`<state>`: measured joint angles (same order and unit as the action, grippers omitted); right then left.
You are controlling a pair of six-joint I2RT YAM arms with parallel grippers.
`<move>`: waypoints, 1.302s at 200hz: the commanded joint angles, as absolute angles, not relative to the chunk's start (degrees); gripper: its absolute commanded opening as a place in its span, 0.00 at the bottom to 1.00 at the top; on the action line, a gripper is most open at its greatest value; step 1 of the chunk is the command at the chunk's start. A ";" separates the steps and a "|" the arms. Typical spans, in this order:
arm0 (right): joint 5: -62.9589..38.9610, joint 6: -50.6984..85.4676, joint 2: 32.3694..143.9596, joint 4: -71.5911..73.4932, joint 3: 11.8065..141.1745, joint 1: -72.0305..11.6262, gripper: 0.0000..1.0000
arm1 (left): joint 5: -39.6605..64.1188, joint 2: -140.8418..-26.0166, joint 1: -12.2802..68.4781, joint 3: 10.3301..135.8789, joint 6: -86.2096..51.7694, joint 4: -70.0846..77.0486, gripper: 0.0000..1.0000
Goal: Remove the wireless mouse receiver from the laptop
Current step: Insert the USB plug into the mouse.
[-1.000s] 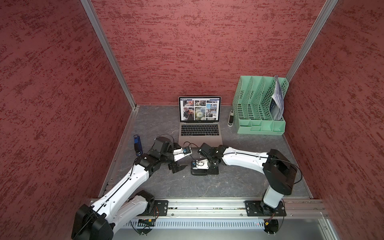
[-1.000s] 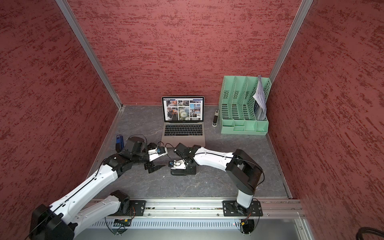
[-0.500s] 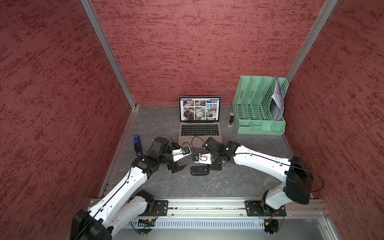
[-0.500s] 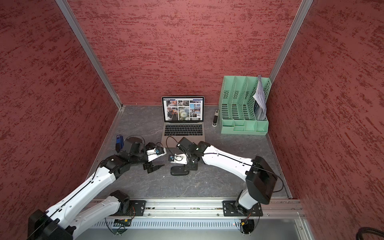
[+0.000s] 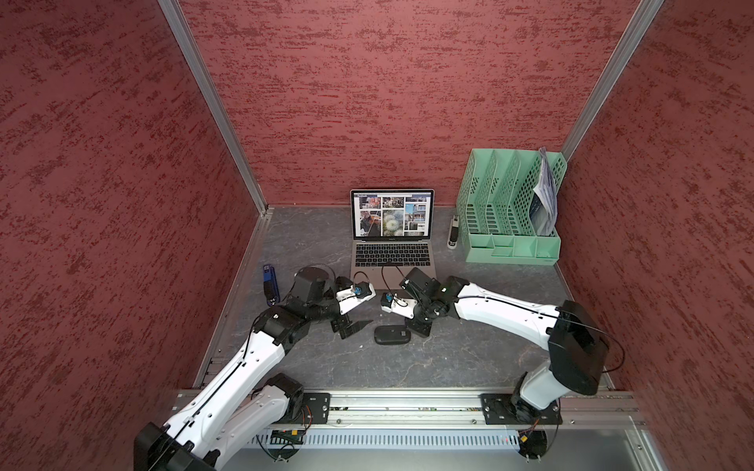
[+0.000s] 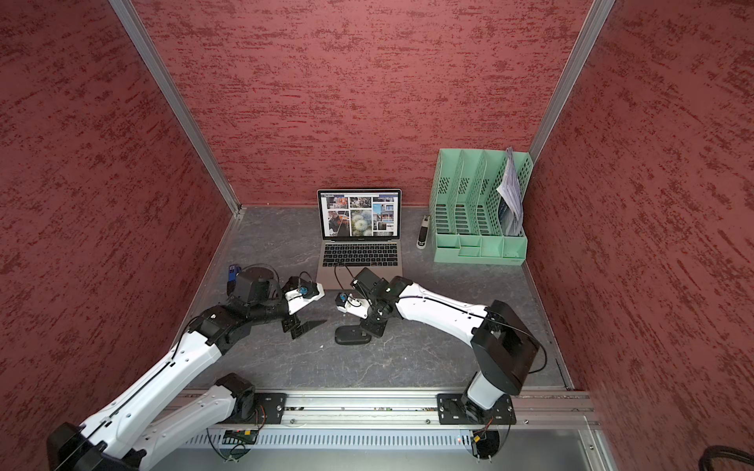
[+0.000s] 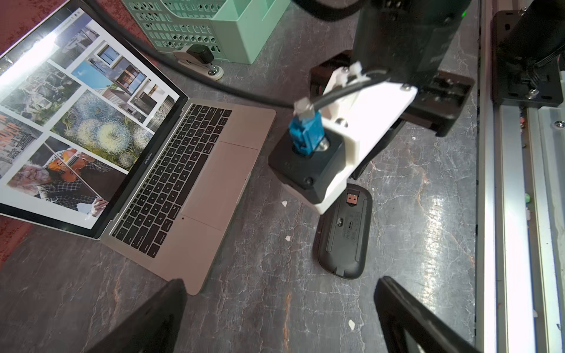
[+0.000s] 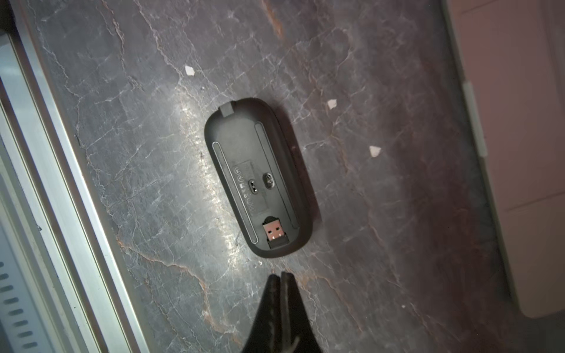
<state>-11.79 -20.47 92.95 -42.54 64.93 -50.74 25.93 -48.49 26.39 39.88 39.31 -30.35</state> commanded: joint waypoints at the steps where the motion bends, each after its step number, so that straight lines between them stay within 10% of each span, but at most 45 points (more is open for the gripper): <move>1: -16.17 -18.72 92.38 -39.55 64.61 -50.89 0.00 | 27.22 -47.11 26.72 38.13 36.51 -27.20 1.00; 260: -17.58 -19.73 101.71 -40.55 67.32 -50.98 0.00 | 26.02 -48.70 30.17 32.70 35.32 -24.87 1.00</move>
<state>-18.17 -18.96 100.86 -40.75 65.01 -50.78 26.46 -49.06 30.02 32.77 34.35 -25.47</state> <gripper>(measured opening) 0.048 0.997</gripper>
